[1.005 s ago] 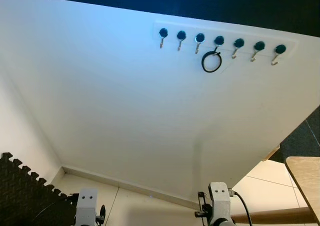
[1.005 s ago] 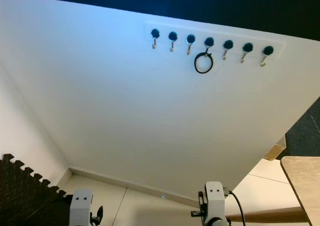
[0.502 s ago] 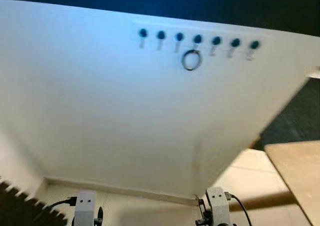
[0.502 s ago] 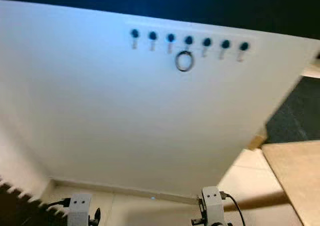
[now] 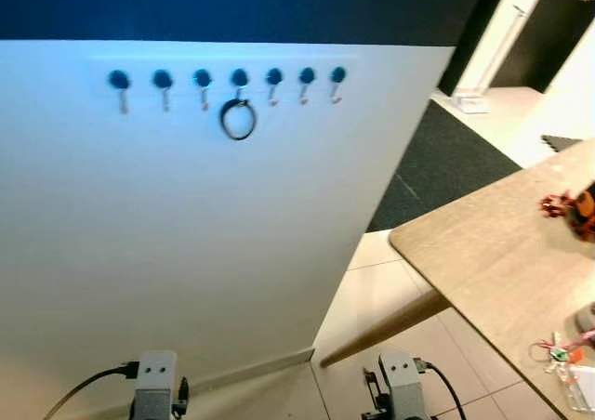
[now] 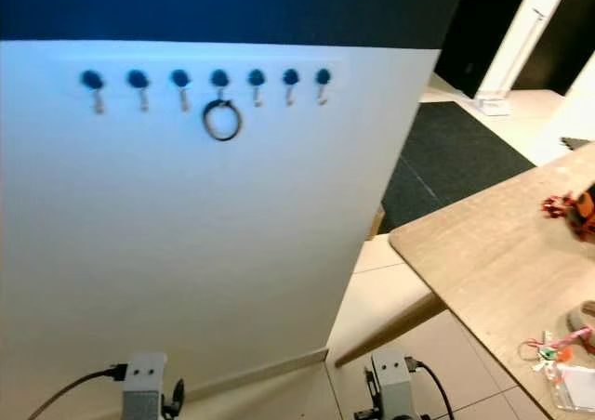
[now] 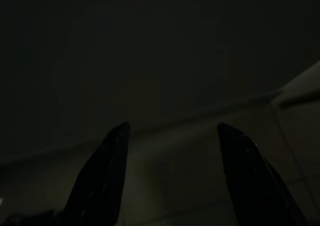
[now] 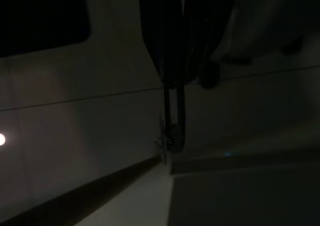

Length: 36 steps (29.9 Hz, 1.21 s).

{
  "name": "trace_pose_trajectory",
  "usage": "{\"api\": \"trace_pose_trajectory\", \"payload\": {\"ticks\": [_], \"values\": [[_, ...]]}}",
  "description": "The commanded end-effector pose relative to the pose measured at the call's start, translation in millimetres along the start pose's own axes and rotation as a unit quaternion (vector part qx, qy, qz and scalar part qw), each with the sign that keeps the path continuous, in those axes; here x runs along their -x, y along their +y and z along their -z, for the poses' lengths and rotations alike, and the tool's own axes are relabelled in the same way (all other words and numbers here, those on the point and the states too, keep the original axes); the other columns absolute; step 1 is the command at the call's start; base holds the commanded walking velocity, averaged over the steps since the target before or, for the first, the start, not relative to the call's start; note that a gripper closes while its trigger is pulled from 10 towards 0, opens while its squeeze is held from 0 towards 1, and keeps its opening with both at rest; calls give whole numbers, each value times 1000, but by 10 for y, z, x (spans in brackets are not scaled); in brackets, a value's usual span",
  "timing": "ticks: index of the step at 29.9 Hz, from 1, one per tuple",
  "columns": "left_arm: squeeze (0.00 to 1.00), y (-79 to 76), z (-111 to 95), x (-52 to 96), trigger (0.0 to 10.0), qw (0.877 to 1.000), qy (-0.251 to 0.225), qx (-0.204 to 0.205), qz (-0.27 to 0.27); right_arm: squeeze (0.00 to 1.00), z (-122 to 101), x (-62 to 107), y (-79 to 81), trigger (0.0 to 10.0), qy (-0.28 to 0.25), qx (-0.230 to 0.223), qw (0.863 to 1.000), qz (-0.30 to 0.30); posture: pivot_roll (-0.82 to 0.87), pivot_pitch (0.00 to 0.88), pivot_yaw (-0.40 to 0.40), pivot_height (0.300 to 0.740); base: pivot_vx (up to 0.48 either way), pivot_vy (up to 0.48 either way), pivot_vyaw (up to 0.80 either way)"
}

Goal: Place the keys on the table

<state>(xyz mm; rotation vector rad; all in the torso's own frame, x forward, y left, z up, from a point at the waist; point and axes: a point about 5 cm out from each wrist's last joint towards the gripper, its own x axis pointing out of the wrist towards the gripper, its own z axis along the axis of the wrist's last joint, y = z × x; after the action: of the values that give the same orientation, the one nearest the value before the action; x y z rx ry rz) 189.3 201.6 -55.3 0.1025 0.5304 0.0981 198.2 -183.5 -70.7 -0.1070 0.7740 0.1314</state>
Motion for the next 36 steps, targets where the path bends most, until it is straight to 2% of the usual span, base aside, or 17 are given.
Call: {"api": "trace_pose_trajectory", "payload": {"ticks": [1, 36], "values": [[0, -6, 132, 77, 10000, 1000, 19, 4, -7, 0, 30, 5, 37, 10000, 3, -2, 1000, -7, 71, 46, -72, 740, 0, 0, -800], [0, 14, 156, 118, 10000, 1000, 5, 23, -16, 0, -2, -9, 92, 10000, -1, 27, 999, -28, 77, 68, -82, 740, 0, 0, -800]]}}
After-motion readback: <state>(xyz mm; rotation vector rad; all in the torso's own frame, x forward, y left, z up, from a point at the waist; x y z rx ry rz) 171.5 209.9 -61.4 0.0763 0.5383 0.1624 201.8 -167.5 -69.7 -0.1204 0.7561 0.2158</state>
